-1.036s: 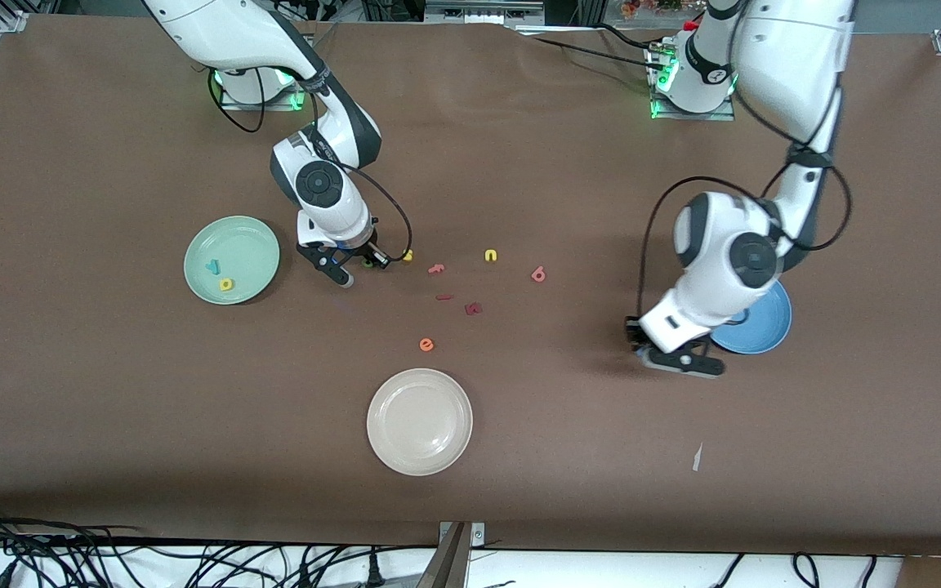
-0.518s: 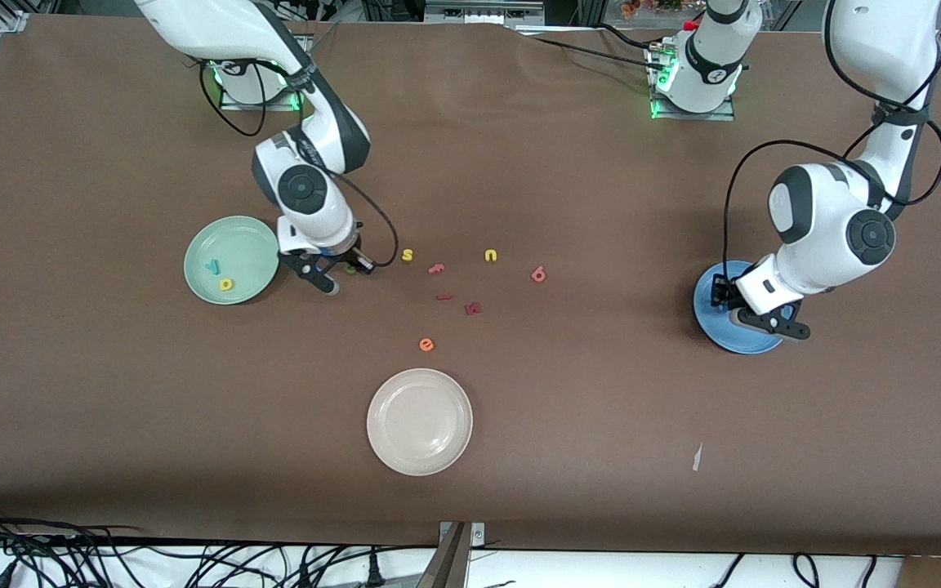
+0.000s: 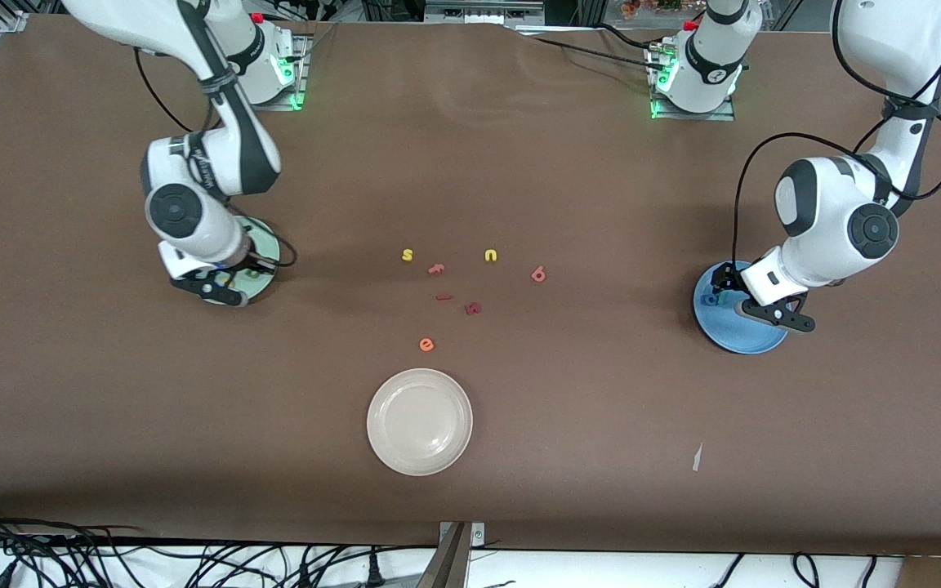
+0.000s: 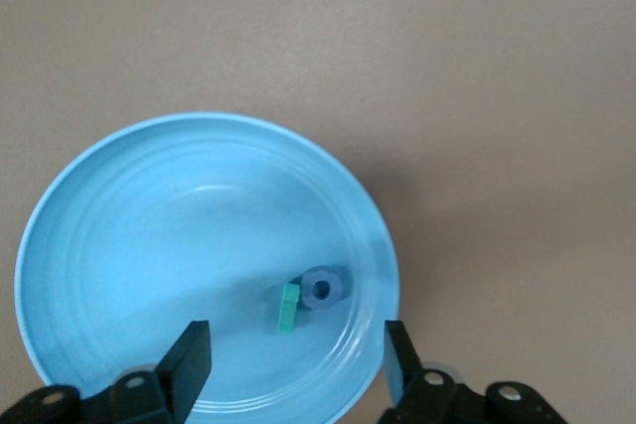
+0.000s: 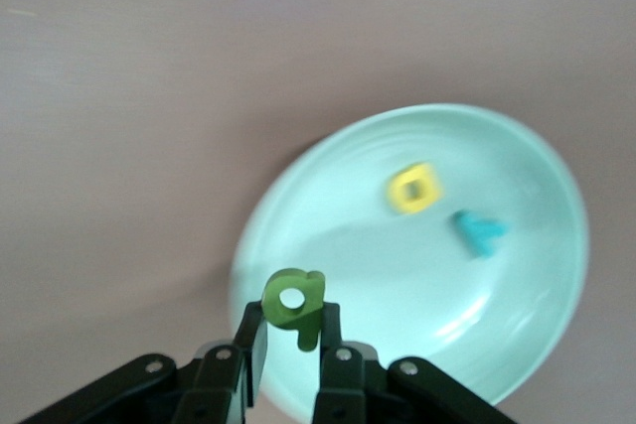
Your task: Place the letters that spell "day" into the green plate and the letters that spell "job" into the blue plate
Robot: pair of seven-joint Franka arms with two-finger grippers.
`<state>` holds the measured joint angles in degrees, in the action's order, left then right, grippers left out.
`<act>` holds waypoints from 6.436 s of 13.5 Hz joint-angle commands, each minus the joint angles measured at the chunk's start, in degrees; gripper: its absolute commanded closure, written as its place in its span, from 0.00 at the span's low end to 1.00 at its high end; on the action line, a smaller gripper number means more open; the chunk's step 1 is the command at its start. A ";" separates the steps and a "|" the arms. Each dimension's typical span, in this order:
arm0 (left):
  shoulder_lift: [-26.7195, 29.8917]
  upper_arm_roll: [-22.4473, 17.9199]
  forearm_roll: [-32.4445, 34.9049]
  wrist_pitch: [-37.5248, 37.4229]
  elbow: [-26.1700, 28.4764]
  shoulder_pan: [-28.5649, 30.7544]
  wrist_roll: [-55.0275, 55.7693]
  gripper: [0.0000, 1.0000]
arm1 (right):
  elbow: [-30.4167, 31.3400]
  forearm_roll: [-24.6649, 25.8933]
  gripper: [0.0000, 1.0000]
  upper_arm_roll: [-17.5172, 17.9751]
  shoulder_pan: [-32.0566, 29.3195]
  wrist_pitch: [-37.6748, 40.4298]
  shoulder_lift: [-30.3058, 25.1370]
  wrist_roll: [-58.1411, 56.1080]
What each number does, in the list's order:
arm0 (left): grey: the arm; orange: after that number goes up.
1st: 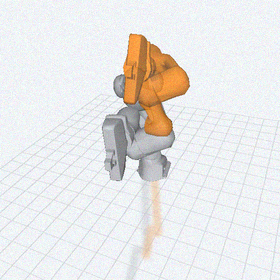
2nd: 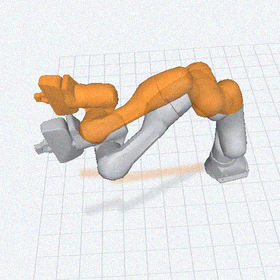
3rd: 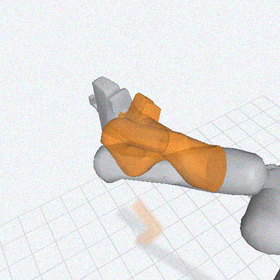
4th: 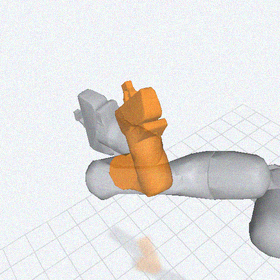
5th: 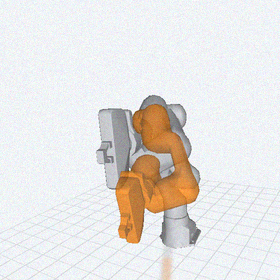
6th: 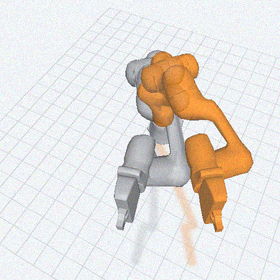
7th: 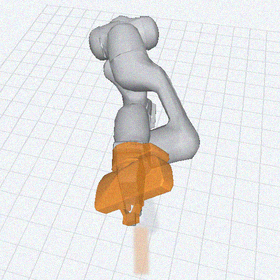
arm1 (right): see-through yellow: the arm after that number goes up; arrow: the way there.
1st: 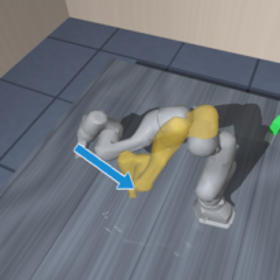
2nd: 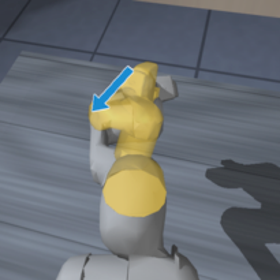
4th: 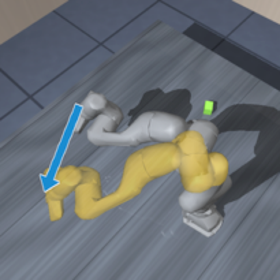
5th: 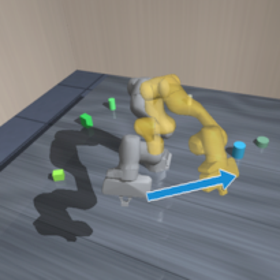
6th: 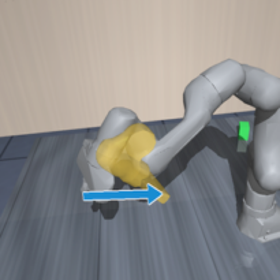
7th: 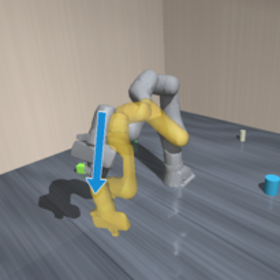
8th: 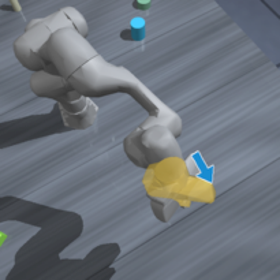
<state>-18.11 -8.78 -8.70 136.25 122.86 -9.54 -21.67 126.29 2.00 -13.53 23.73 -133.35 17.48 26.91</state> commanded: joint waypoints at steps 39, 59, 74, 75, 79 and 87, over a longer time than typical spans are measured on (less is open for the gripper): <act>-15.22 1.58 -3.69 9.30 -11.24 -33.19 22.82 0.85 | -31.37 -2.43 0.00 14.15 -23.55 39.50 -17.92 -24.89; 0.88 1.75 0.70 -0.02 0.36 3.30 -7.94 0.00 | -31.10 -2.79 0.00 15.64 -22.94 37.82 -17.57 -24.19; 24.26 5.78 5.70 -36.18 -17.09 5.41 5.56 0.00 | -31.10 -2.79 0.00 15.56 -23.11 37.82 -17.31 -24.98; 24.09 7.10 7.63 -41.45 -20.95 5.32 8.72 0.00 | -31.10 -2.79 0.00 15.56 -23.11 37.82 -17.04 -25.15; 22.24 13.78 12.48 -51.69 -29.42 5.58 20.59 0.00 | -31.10 -2.79 0.00 15.47 -23.20 37.82 -17.04 -25.16; 19.17 8.00 7.65 -52.22 -32.76 5.23 22.90 0.00 | -31.10 -2.79 0.00 15.47 -23.20 37.82 -17.04 -25.16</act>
<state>2.31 0.32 0.65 85.66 93.03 -3.98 0.71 94.27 -0.82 1.71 0.95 -95.29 1.40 2.18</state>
